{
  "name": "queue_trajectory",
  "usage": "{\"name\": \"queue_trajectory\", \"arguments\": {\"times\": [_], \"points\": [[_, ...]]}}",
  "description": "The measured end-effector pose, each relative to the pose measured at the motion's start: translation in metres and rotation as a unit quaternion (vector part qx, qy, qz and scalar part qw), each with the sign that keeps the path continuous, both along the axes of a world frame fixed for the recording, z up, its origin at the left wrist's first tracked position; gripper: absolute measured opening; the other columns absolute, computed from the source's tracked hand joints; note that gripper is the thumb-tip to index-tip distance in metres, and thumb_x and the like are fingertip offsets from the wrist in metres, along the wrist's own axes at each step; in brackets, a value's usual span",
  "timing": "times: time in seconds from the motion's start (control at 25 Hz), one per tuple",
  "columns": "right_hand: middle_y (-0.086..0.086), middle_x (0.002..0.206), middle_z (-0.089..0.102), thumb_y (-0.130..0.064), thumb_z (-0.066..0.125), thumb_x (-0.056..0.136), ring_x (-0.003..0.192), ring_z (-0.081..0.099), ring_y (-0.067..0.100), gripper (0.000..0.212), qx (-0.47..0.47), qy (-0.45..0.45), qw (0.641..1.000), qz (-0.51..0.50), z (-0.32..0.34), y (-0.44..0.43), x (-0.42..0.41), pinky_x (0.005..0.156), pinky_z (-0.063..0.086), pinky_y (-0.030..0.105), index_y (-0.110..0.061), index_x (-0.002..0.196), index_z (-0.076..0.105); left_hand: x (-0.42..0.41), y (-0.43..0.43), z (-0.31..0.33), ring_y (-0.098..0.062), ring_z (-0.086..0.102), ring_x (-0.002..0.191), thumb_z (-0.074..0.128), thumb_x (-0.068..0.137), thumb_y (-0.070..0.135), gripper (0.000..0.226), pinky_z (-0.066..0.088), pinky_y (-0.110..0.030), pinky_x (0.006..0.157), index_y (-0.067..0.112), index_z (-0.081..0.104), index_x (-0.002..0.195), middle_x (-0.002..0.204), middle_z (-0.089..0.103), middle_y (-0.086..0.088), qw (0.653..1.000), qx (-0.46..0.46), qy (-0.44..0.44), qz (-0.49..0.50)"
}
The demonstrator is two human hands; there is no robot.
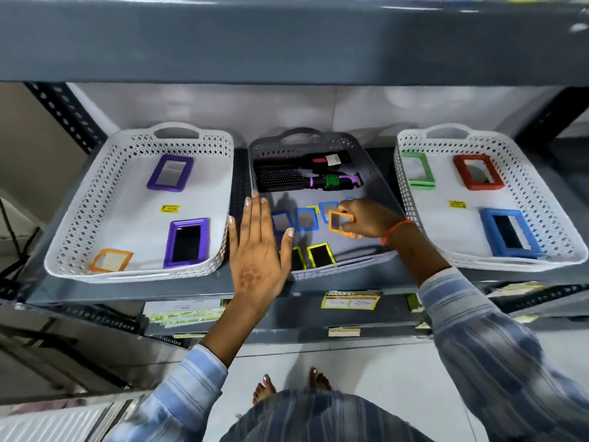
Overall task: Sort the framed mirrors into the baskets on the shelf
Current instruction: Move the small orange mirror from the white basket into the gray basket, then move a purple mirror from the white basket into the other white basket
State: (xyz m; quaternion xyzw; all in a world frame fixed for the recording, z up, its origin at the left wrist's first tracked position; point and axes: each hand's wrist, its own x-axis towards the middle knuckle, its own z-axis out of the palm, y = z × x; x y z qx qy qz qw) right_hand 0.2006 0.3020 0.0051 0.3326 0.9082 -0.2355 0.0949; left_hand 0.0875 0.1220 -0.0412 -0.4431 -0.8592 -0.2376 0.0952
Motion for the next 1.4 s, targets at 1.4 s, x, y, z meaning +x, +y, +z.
{"name": "queue_trajectory", "arguments": {"times": [1.4], "points": [[0.013,0.122,0.065,-0.021,0.059,0.089,0.118,0.055,0.029,0.029,0.017,0.156,0.968,0.198,0.066,-0.133,-0.194,0.094,0.044,0.031,-0.006,0.114,0.062,-0.098,-0.128,0.014,-0.024,0.016,0.143,0.024,0.095,0.048,0.068,0.000,-0.045,0.116,0.001,0.024,0.144,0.154,0.024,-0.016,0.962,0.012,0.038,0.271]]}}
